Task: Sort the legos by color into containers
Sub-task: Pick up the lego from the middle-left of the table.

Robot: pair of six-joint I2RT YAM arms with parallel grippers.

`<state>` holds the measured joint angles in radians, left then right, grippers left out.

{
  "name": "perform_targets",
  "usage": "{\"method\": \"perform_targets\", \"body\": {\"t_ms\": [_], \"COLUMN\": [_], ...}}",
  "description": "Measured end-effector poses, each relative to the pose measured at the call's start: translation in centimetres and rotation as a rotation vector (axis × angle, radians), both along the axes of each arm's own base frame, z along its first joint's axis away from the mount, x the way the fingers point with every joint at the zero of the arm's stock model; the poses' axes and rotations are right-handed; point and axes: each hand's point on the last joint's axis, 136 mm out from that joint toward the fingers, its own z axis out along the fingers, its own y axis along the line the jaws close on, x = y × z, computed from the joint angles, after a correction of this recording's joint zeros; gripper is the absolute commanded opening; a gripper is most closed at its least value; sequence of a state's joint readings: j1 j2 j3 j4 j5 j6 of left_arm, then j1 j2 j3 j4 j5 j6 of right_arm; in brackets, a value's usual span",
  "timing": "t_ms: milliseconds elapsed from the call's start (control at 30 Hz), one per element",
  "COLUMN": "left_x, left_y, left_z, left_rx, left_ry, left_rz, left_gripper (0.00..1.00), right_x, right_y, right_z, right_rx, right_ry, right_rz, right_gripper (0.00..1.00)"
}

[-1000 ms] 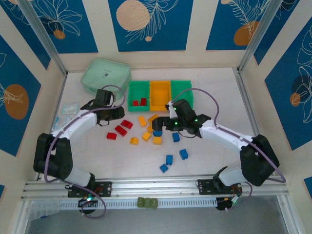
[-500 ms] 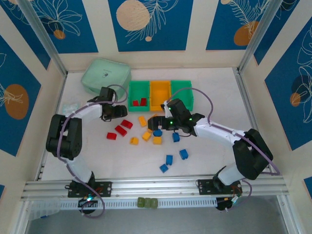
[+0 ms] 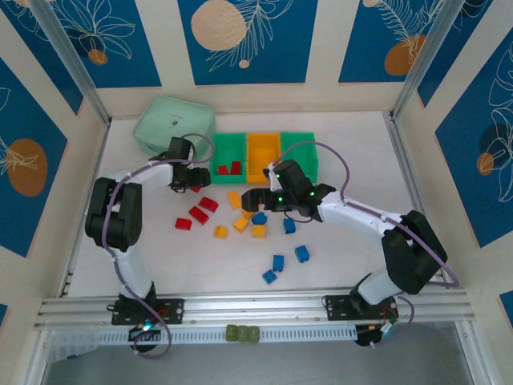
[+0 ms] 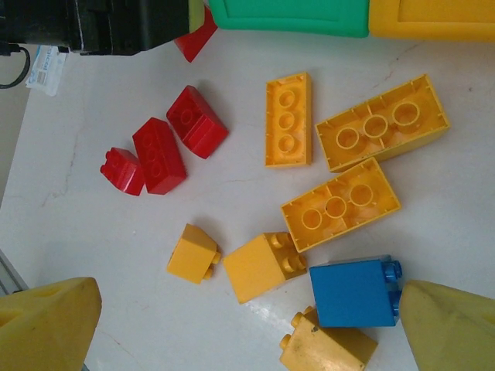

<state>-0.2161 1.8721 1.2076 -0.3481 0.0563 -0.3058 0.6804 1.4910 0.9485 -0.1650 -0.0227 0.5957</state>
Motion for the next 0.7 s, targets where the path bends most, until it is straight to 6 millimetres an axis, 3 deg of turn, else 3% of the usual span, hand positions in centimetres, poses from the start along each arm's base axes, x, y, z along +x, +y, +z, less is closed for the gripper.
{"method": "perform_targets", "body": {"t_ms": [300, 700], "left_x": [0.4, 0.7], "left_y": [-0.2, 0.7], "left_z": [-1.3, -1.6], "left_rx": [0.004, 0.052], "left_ry": [0.043, 0.058], "left_rz": [-0.003, 0.029], "left_gripper": [0.65, 0.48], "right_x": [0.0, 0.1], "right_y": [0.0, -0.2], "right_z": [0.0, -0.1], "right_rx": [-0.001, -0.002], "right_ry": [0.001, 0.003], "right_rz": [0.000, -0.006], "right_gripper": [0.99, 0.99]}}
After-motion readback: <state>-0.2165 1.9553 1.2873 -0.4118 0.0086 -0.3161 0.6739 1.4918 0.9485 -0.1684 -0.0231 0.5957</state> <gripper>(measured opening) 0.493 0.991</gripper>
